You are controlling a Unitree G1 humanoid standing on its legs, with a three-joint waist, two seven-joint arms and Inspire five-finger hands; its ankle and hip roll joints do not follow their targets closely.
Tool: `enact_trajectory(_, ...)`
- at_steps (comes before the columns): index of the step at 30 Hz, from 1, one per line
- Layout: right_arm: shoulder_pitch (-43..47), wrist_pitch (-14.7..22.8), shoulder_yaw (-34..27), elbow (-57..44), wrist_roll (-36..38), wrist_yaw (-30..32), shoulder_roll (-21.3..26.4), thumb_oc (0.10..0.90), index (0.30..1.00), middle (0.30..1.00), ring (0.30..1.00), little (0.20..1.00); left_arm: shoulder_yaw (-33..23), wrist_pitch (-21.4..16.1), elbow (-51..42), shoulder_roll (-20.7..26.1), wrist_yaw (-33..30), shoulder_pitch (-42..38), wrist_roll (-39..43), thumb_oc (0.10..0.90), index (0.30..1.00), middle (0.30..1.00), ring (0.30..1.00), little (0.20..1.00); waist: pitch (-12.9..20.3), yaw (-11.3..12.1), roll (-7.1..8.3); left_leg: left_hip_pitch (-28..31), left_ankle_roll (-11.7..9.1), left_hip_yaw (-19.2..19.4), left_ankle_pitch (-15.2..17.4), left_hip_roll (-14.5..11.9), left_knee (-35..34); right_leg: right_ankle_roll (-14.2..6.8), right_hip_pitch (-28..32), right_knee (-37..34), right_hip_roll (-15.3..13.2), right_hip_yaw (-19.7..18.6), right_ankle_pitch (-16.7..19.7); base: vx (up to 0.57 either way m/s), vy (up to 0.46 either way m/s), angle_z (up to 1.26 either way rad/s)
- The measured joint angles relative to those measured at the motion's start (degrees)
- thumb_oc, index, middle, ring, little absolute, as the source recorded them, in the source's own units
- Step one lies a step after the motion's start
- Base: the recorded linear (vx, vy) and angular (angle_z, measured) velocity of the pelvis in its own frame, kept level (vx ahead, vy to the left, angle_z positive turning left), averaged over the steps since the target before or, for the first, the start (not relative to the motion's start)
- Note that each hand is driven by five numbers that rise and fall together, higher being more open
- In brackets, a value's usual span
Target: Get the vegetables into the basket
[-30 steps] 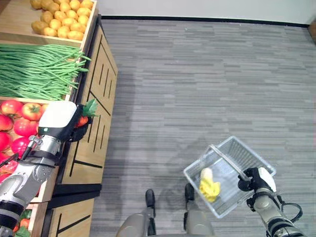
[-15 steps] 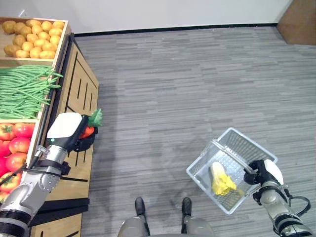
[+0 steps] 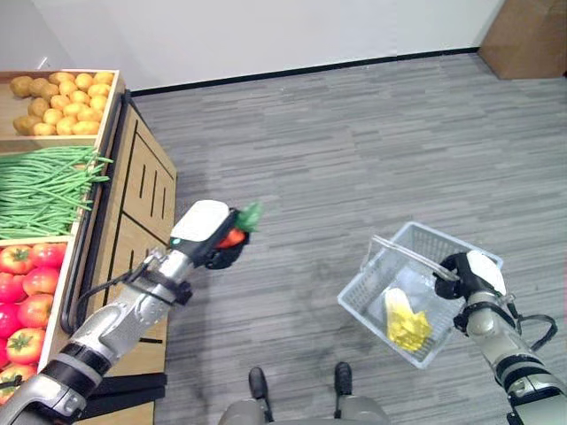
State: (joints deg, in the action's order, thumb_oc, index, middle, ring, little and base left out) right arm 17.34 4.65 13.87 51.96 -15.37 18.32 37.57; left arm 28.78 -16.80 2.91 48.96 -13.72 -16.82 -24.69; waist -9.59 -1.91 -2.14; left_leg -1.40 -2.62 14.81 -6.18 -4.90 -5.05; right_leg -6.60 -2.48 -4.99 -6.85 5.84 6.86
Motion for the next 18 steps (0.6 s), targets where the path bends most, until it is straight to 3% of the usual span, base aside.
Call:
enact_trajectory(6, 4.04, -0.14, 4.73, -2.86, 0.11, 0.34, -3.45, 0.400, 0.300, 0.300, 0.300, 0.300, 7.52, -1.61, -2.87, -1.17, 1.40, -8.81, 0.04, 0.400, 0.300, 0.300, 0.300, 0.300, 0.10, -1.44, -0.16, 0.44, 0.00, 0.74, 0.00, -0.07, 0.00, 0.12, -0.24, 0.00, 0.11, -1.25, 0.30, 0.01, -0.001, -0.10)
enact_trajectory(12, 5.22, 0.00, 5.81, -4.91, 0.86, 0.80, -6.10, 0.400, 0.300, 0.300, 0.300, 0.300, 8.36, -2.09, -2.90, -2.64, 2.81, -9.07, 0.34, 0.400, 0.300, 0.300, 0.300, 0.300, 0.14, -1.39, -0.22, 0.48, 0.00, 0.88, 0.00, -0.09, 0.00, 0.16, -0.29, -0.01, 0.14, -1.39, 0.38, 0.00, 0.000, -0.01)
enact_trajectory(18, 5.98, 0.00, 6.87, -7.14, 3.00, 0.99, -8.22, 0.400, 0.300, 0.300, 0.300, 0.300, 12.42, -1.79, -2.90, -7.38, 3.91, -9.10, 1.04, 0.400, 0.300, 0.300, 0.300, 0.300, 0.14, -1.16, -0.23, 0.48, 0.00, 1.17, 0.00, -0.04, 0.00, 0.14, -0.42, 0.00, 0.09, -1.64, 0.47, 0.00, -0.001, -0.01)
